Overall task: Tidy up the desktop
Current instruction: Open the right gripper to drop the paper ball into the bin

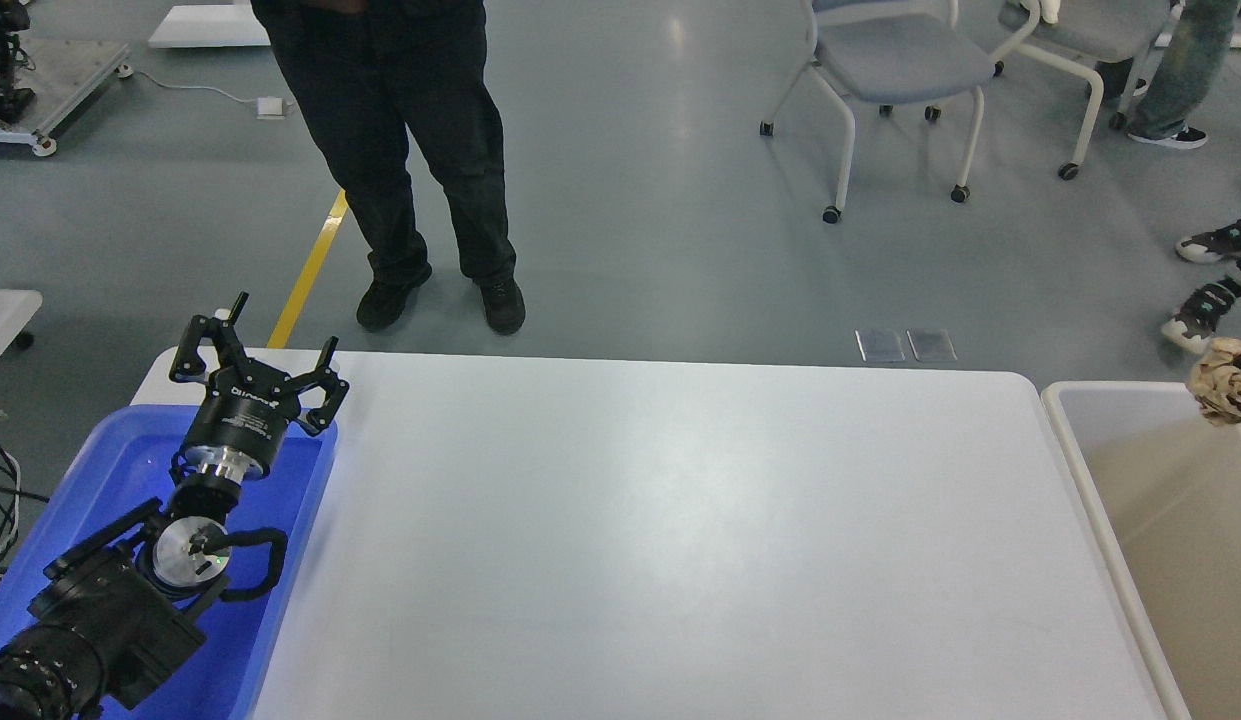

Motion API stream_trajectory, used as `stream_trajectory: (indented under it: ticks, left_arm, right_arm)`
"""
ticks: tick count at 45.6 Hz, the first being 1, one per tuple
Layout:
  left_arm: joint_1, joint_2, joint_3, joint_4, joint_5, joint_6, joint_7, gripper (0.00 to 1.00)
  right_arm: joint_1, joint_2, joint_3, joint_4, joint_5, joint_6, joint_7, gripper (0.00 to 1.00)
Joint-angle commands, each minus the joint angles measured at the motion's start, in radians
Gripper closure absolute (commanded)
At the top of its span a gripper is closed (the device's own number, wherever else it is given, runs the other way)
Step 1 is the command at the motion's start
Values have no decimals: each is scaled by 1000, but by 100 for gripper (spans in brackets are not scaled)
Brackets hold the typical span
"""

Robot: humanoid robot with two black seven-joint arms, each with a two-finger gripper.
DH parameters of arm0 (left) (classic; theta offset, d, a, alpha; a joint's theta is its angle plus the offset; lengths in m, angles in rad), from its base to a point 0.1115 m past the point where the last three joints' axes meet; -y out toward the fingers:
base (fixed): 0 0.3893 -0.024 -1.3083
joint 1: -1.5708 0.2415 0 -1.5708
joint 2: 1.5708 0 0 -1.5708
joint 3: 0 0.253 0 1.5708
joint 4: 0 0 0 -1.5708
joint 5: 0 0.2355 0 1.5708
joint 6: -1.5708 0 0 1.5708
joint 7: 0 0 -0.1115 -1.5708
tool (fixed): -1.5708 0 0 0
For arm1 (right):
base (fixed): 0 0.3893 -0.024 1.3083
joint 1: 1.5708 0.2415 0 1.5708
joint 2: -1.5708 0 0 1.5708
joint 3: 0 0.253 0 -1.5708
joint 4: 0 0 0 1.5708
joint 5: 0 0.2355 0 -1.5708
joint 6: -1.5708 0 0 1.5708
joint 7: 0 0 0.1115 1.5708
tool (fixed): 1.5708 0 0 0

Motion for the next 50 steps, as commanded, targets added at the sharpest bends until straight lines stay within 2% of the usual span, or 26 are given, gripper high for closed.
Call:
stream_trajectory:
  ticks: [1, 7, 13, 17, 35, 36, 37, 38, 39, 44, 50]
  left_arm:
    - [1, -1, 0, 0, 0, 0, 0, 0]
    - [0, 1, 0, 0, 0, 0, 0, 0]
    - [0, -1, 0, 0, -2, 0, 0, 0]
    - [0, -1, 0, 0, 0, 0, 0, 0]
    - [0, -1, 2, 0, -2, 2, 0, 0]
    - [0, 1, 2, 0, -2, 2, 0, 0]
    - [0, 1, 2, 0, -2, 2, 0, 0]
    - [0, 1, 2, 0, -2, 2, 0, 0]
    - [0, 1, 2, 0, -2, 2, 0, 0]
    - [0, 1, 2, 0, -2, 2, 0, 0]
    - [0, 1, 2, 0, -2, 2, 0, 0]
  right_arm:
    - [-151, 238, -23, -372, 290, -166, 19, 100]
    - [-209, 379, -17, -567, 452, -171, 8, 100]
    - [-258, 468, -13, -643, 593, -191, -5, 100]
    - [-290, 508, -13, -663, 673, -211, -25, 100]
    - [-364, 574, 14, -668, 736, -252, -25, 100]
    - [-364, 572, 23, -668, 738, -255, -25, 89]
    - [-364, 571, 42, -668, 739, -255, -25, 61]
    - [-364, 568, 62, -668, 744, -255, -25, 13]
    - [-366, 566, 81, -668, 747, -249, -27, 0]
    - [-364, 554, 158, -668, 749, -246, -25, 0]
    - [-360, 533, 165, -668, 749, -243, -25, 0]
